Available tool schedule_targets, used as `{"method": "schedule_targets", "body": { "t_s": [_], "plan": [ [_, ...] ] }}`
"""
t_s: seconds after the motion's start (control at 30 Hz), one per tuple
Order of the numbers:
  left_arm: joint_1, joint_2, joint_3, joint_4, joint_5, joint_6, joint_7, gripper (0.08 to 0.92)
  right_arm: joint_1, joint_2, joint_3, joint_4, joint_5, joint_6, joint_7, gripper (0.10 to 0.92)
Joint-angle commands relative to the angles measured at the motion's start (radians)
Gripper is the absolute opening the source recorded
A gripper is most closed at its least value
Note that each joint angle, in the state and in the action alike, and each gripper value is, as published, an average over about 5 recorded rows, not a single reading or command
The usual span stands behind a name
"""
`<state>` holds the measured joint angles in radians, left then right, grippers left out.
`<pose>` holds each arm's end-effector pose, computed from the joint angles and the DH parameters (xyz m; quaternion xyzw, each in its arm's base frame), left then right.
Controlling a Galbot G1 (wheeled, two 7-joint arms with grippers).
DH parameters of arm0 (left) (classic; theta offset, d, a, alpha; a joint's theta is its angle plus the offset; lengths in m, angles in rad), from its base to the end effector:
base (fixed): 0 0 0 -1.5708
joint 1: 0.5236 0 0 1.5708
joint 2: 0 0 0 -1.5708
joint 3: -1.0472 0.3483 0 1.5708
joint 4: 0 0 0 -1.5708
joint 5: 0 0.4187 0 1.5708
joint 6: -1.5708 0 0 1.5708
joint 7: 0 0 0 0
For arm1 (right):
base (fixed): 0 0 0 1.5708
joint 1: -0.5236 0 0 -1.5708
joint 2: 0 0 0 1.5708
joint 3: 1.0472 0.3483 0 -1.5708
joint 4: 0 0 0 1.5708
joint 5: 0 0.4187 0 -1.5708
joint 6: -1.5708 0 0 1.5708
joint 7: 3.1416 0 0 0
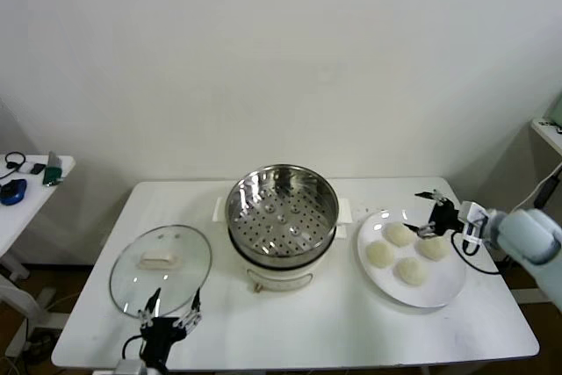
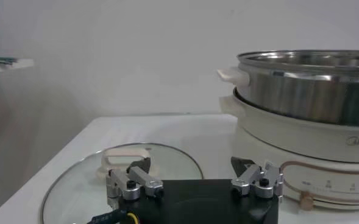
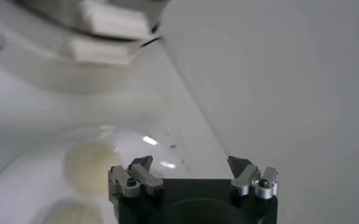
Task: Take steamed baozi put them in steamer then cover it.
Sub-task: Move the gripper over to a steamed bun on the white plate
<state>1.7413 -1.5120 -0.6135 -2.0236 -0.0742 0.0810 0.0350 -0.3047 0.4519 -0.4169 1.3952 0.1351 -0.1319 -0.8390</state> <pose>0.1840 0.0434 -0.3650 0.0094 -0.9873 -0.0084 0.1582 0.5060 -0.2337 -0.1921 0.4257 -0.7160 0.4657 0.2989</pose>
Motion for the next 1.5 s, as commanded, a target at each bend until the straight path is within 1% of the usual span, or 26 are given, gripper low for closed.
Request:
{"method": "schedule_targets", "body": {
  "t_s": [0.03,0.17,0.3,0.63,1.0,1.5],
  "plan": [
    [0.003,-0.01,0.005,0.007,0.009,-0.007,0.001,0.823,0.686,0.034,-0.753,-0.179,-0.026,0.004,-0.303,0.823],
    [0.004,-0.011,0.002,0.008,0.009,-0.01,0.002,0.823,0.735,0.152,-0.852,-0.259,0.01,-0.04,-0.287,0.823],
    [0.006,-0.011,-0.006,0.012,0.005,-0.016,0.002,0.823,0.725,0.249,-0.885,-0.332,0.021,-0.062,-0.271,0.823],
    [0.001,-0.008,-0.013,0.029,0.003,-0.024,0.002,0.823,0.607,0.4,-0.794,-0.496,0.024,-0.074,-0.209,0.823],
    [-0.003,-0.006,-0.008,0.036,0.006,-0.019,0.005,0.823,0.53,0.434,-0.735,-0.57,-0.001,-0.062,-0.218,0.823],
    [0.003,-0.002,-0.012,0.042,0.005,-0.017,0.002,0.823,0.459,0.466,-0.669,-0.613,-0.014,-0.056,-0.21,0.823]
  ]
}}
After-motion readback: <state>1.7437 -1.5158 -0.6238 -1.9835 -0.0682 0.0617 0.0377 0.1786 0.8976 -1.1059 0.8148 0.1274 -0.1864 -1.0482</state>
